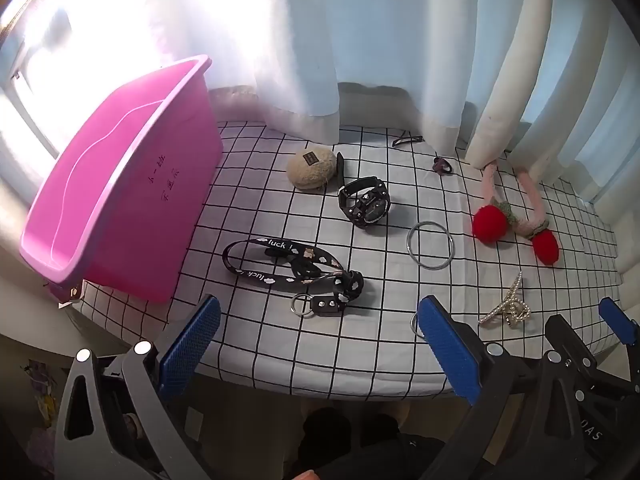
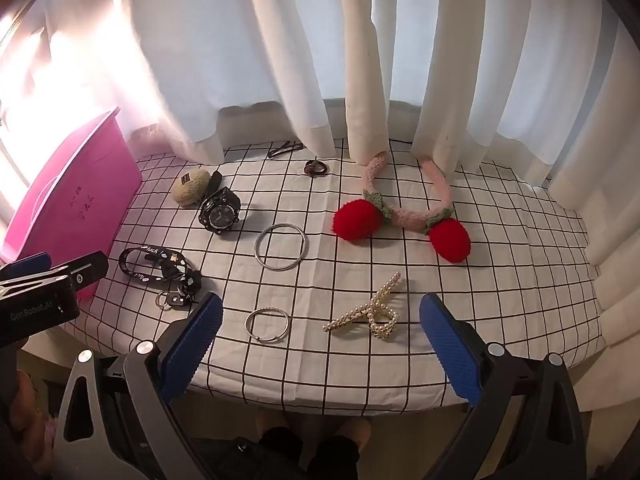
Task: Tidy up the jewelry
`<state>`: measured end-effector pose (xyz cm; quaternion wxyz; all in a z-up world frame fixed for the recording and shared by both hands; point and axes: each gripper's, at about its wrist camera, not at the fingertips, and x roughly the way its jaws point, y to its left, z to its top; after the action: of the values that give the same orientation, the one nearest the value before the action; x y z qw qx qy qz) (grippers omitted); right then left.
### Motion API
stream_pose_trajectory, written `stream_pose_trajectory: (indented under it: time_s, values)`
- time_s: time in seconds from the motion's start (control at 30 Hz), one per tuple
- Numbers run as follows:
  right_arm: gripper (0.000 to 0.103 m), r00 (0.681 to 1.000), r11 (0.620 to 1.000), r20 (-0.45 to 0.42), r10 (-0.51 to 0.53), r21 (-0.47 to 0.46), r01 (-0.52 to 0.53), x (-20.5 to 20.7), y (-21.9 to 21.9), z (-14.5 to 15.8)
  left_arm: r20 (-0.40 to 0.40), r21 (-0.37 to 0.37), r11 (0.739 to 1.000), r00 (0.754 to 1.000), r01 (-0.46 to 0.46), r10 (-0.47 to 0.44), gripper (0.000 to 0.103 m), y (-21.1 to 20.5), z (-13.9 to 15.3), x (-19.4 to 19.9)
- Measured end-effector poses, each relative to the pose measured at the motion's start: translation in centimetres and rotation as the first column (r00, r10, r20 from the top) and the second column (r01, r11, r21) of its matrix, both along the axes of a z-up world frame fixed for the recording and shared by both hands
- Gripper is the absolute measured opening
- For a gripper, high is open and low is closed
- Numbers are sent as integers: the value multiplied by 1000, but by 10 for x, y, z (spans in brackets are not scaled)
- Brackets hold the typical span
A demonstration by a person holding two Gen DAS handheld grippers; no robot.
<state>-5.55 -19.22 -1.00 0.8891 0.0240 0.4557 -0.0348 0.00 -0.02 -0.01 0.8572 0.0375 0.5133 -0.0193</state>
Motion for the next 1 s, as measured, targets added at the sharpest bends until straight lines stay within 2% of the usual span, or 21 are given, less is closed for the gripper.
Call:
stream_pose_trajectory:
  time_s: [1.0]
  values:
    - [94,1000,1000,0,-8,12,8,-5,2,-1,0,0,1000,1000,4,-4,97,2,0,-5]
